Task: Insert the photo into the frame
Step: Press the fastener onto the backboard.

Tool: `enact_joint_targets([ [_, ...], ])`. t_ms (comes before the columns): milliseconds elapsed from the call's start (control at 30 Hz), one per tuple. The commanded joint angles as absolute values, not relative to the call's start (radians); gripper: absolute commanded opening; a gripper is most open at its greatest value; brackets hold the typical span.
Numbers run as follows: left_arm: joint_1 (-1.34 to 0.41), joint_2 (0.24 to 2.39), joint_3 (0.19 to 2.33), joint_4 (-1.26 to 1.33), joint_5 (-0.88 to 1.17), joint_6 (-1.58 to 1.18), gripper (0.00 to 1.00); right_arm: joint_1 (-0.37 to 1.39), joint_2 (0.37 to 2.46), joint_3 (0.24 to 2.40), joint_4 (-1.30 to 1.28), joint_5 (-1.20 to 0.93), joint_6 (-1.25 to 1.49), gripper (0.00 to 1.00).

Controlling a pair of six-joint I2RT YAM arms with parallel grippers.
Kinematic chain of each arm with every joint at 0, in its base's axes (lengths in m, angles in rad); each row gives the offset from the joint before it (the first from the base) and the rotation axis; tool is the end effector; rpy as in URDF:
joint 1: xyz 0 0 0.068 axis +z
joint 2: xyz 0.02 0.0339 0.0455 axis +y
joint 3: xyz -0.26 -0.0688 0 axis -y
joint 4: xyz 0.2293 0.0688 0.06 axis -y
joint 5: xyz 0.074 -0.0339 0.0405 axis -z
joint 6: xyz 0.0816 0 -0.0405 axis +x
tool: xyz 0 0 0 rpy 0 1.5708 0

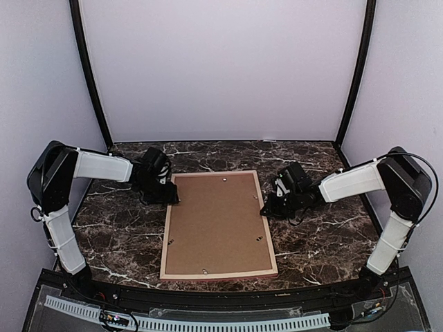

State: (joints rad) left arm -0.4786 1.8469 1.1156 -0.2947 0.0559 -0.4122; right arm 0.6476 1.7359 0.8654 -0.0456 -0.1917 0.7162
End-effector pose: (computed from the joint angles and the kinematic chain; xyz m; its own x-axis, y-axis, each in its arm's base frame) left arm 0.3371 -0.1801 0.1222 -0.8901 0.0112 -0.4557 0.1407 0.9576 -0.2514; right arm 0.2699 0.2237 0.1111 -0.9268 0.1071 -0.3601 -0.1012 0.8519 0.5138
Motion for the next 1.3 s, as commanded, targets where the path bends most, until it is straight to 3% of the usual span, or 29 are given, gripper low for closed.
enact_joint_targets([
  [0, -0.491, 1.860, 1.113, -0.350, 0.072, -0.408, 0.62, 0.658, 1.777, 0.838, -0.037, -0.219, 0.731, 0.16],
  [700, -0.480, 1.970, 1.221, -0.321, 0.039, -0.408, 0.55, 0.659, 1.777, 0.836, -0.042, -0.217, 0.729, 0.16],
  [1067, -0.470, 1.975, 1.210, -0.294, 0.033, -0.426, 0.37, 0.659, 1.779, 0.833, -0.038, -0.220, 0.730, 0.16],
  [1267, -0.468, 1.986, 1.219, -0.285, 0.027, -0.431, 0.45, 0.659, 1.784, 0.840, -0.047, -0.221, 0.722, 0.16],
])
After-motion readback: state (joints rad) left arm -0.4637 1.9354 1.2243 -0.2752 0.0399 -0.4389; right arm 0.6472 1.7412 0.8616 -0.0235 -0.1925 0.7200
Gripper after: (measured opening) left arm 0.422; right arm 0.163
